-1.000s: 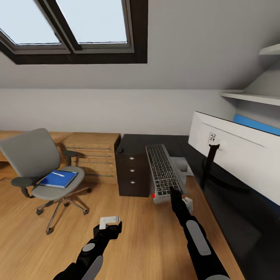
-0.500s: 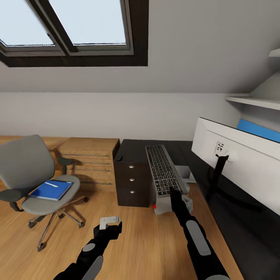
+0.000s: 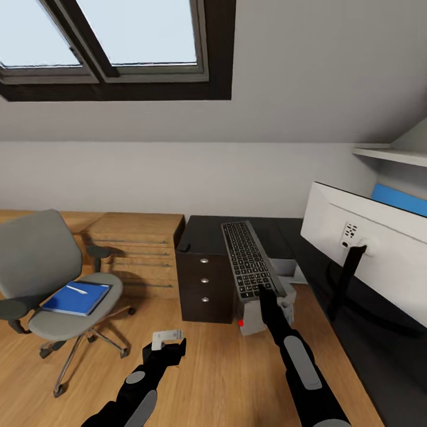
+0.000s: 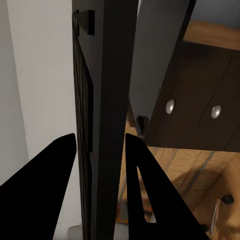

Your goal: In the bedroom, organize the workspace by keeping the computer under the desk, ensuring the monitor is on the desk, placing the keyboard on the desk next to the monitor, placing the mouse on the desk next to the keyboard, moving the folder from the swivel chair onto the desk next to the mouse, stacking the notebook on top of the folder with the pen on top of the notebook, and positioning the swivel chair next to the desk.

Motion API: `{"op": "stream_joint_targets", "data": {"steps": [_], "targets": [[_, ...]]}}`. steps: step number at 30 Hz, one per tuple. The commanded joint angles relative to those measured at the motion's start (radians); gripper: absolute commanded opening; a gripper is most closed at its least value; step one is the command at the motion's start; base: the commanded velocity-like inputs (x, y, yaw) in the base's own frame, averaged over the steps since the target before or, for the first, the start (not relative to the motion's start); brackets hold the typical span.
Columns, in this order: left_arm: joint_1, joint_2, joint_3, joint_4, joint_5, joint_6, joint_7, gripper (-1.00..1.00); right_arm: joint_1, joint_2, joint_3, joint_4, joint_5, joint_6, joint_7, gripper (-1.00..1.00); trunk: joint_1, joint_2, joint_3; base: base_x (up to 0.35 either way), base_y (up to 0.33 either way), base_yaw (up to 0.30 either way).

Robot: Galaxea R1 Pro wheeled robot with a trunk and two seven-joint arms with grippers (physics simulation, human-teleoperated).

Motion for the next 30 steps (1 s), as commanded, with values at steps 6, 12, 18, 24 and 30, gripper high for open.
{"op": "stream_joint_targets", "data": {"steps": [6, 12, 18, 24, 30], "targets": [[-0.001, 0.001, -0.004, -0.002, 0.007, 0.002, 0.009, 1.00, -0.001, 0.001, -0.005, 0.000, -0.008, 0.006, 0.005, -1.00, 0.001, -0.001, -0.001, 0.278, 0.217, 0.000], [-0.001, 0.001, -0.006, -0.002, 0.007, 0.002, 0.009, 1.00, -0.001, -0.011, -0.005, 0.000, -0.008, 0.006, 0.005, -1.00, 0.001, -0.001, -0.001, 0.279, 0.217, 0.000], [-0.001, 0.001, -0.007, -0.002, 0.006, 0.002, 0.009, 1.00, -0.001, -0.014, -0.004, 0.000, -0.010, 0.010, 0.005, -1.00, 0.001, -0.001, -0.001, 0.279, 0.201, 0.000], [-0.001, 0.001, -0.007, -0.002, 0.005, 0.002, 0.009, 1.00, -0.001, -0.014, -0.003, 0.001, -0.013, 0.011, 0.005, -1.00, 0.001, -0.001, -0.001, 0.279, 0.197, 0.000], [-0.001, 0.001, -0.007, -0.002, 0.004, 0.002, 0.008, 1.00, -0.001, -0.013, -0.003, 0.001, -0.012, 0.009, 0.005, -1.00, 0.001, -0.001, -0.001, 0.280, 0.186, 0.000]]}}
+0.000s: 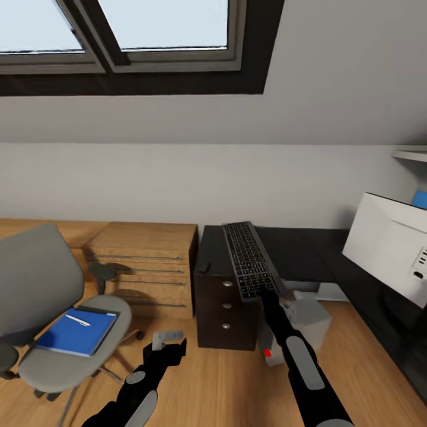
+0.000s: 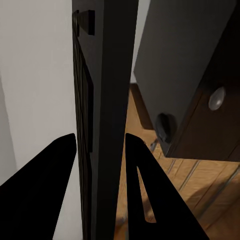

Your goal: In the bedroom, organize the workspace by keeping the computer under the desk, ensuring the monitor is on the desk, placing the keyboard on the desk next to the monitor, placing the mouse on the desk next to the keyboard, moving the folder from the swivel chair onto the desk next to the mouse, stacking the notebook on top of the folder with the pen on top of the notebook, and positioning the swivel chair next to the desk.

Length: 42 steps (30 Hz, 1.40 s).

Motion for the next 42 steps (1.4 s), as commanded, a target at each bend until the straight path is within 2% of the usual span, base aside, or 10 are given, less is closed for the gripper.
{"op": "stream_joint_targets", "data": {"steps": [1, 7, 9, 11, 13, 15, 19, 27, 34, 42], "targets": [[-0.001, 0.001, -0.004, -0.002, 0.007, 0.002, 0.008, 1.00, -0.001, 0.002, -0.005, -0.001, -0.011, 0.008, 0.004, -1.00, 0.001, -0.001, -0.001, 0.288, 0.163, 0.000], [-0.001, 0.001, -0.006, -0.005, 0.008, 0.002, 0.006, 1.00, -0.001, 0.003, -0.008, 0.056, -0.015, 0.006, 0.003, -1.00, 0.001, -0.001, -0.001, 0.307, 0.065, 0.000], [-0.001, 0.001, -0.006, -0.008, 0.009, 0.002, 0.006, 1.00, -0.001, 0.004, -0.012, 0.076, -0.031, 0.004, 0.003, -1.00, 0.001, -0.001, -0.001, 0.268, 0.001, 0.000], [-0.001, 0.001, -0.007, -0.011, 0.009, 0.002, 0.006, 1.00, -0.001, 0.004, -0.018, 0.099, -0.094, -0.004, 0.004, -1.00, 0.001, -0.001, -0.001, 0.212, 0.000, 0.000], [-0.001, 0.001, -0.007, -0.012, 0.010, 0.002, 0.006, 1.00, -0.001, 0.005, -0.019, 0.107, -0.138, -0.026, 0.003, -1.00, 0.001, -0.001, -0.001, 0.129, 0.000, 0.000], [-0.001, 0.001, -0.007, -0.013, 0.012, 0.002, 0.006, 1.00, -0.001, 0.005, -0.019, 0.110, -0.170, -0.057, 0.002, -1.00, 0.001, -0.001, -0.001, 0.066, 0.000, 0.000], [-0.001, 0.001, -0.007, -0.015, 0.014, 0.002, 0.006, 1.00, -0.001, 0.007, -0.015, 0.115, -0.200, -0.136, 0.000, -1.00, 0.001, -0.001, -0.001, 0.062, 0.000, 0.000], [-0.001, 0.001, -0.006, -0.015, 0.015, 0.002, 0.006, 1.00, -0.001, 0.010, -0.005, 0.153, -0.207, -0.169, 0.002, -1.00, 0.001, -0.001, -0.001, 0.257, 0.010, 0.000], [-0.001, 0.001, -0.007, -0.015, 0.015, 0.002, 0.005, 1.00, -0.001, 0.011, 0.012, 0.164, -0.207, -0.173, 0.002, -1.00, 0.001, -0.001, -0.001, 0.264, 0.199, 0.000], [-0.001, 0.001, -0.004, -0.023, 0.017, 0.005, 0.003, 1.00, -0.001, 0.012, 0.015, 0.165, -0.205, -0.173, 0.003, -1.00, 0.001, -0.001, -0.001, 0.054, 0.188, 0.000]]}}
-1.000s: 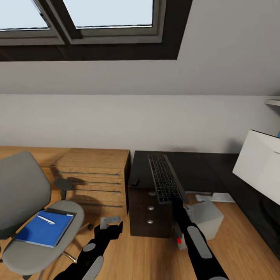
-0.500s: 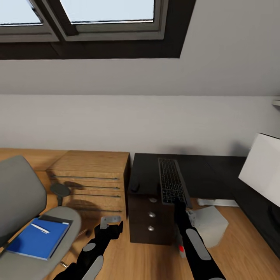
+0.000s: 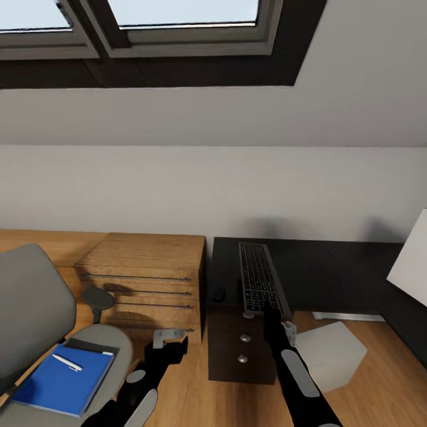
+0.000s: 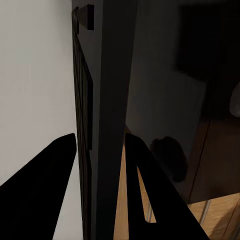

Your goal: In the bedroom, organize the workspace by keeping the computer under the desk, ensuring the monitor is on the desk, placing the keyboard on the desk next to the monitor, placing the mouse on the desk next to the keyboard, moving the folder from the swivel chair onto the desk next to the mouse, stacking the notebook on top of the folder with the pen on top of the notebook, and positioning the swivel chair next to the desk.

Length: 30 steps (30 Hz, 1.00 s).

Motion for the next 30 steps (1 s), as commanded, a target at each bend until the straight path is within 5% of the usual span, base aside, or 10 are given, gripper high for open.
{"op": "stream_joint_targets", "data": {"steps": [1, 11, 22, 30], "targets": [[-0.001, 0.001, -0.002, -0.015, 0.008, 0.002, 0.009, 1.00, -0.001, 0.001, -0.001, 0.001, -0.011, -0.001, 0.006, -1.00, 0.000, -0.001, -0.001, 0.006, 0.031, 0.000], [-0.001, 0.001, -0.002, -0.054, 0.043, 0.006, 0.012, 1.00, -0.001, 0.001, -0.001, 0.001, -0.010, -0.002, 0.007, -1.00, 0.031, -0.057, -0.026, 0.001, 0.005, 0.000], [-0.001, 0.001, -0.003, -0.052, 0.049, 0.006, 0.013, 1.00, -0.001, -0.001, 0.052, 0.000, -0.008, -0.002, 0.008, -1.00, 0.073, -0.134, -0.061, 0.000, 0.000, 0.000], [-0.001, 0.000, -0.006, -0.052, 0.049, 0.005, 0.014, 1.00, -0.001, -0.002, 0.056, -0.001, -0.009, -0.002, 0.007, -1.00, 0.104, -0.190, -0.086, 0.000, 0.000, 0.000]]}}
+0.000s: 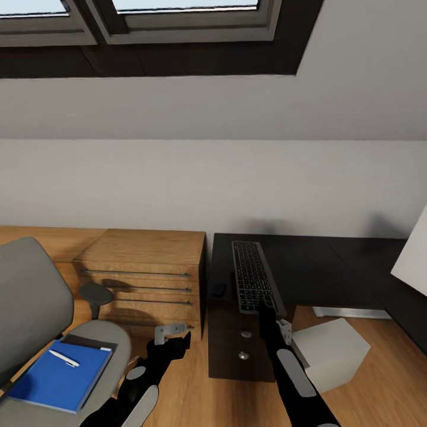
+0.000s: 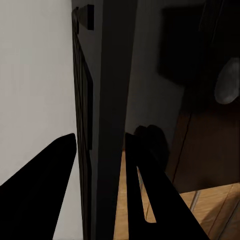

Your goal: In the bedroom, organize the workspace by keeping the computer under the desk, ensuring the monitor is on the desk, placing the keyboard on the desk next to the monitor, placing the mouse on the desk next to the keyboard, moving the folder from the swivel chair onto the desk next to the mouse, stacking the notebook on top of the folder with the pen on top of the notebook, and positioning the swivel chair next to the desk.

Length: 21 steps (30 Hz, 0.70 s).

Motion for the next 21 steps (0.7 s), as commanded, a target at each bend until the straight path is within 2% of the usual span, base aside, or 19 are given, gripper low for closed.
{"op": "stream_joint_targets", "data": {"steps": [1, 5, 9, 14, 21], "targets": [[-0.001, 0.001, -0.004, -0.002, 0.007, 0.002, 0.009, 1.00, -0.001, 0.001, -0.001, 0.000, -0.011, -0.001, 0.006, -1.00, 0.004, -0.008, -0.004, 0.000, 0.000, 0.000], [-0.001, 0.000, -0.005, -0.002, 0.006, 0.002, 0.009, 1.00, -0.001, 0.001, -0.001, 0.001, -0.013, -0.001, 0.006, -1.00, 0.019, -0.036, -0.017, 0.000, 0.000, 0.000], [-0.001, -0.011, -0.004, -0.001, 0.004, 0.002, 0.009, 1.00, -0.001, 0.001, -0.001, 0.002, -0.014, -0.004, 0.006, -1.00, 0.035, -0.064, -0.029, 0.000, 0.000, 0.000], [-0.001, -0.022, -0.003, 0.000, 0.002, 0.001, 0.009, 1.00, -0.001, 0.001, -0.001, 0.002, -0.015, -0.076, 0.003, -1.00, 0.054, -0.099, -0.045, 0.000, 0.000, 0.000], [-0.001, -0.023, -0.003, 0.000, -0.001, 0.001, 0.009, 1.00, -0.001, 0.001, -0.001, 0.002, -0.015, -0.114, 0.001, -1.00, 0.081, -0.148, -0.067, 0.000, 0.000, 0.000]]}}
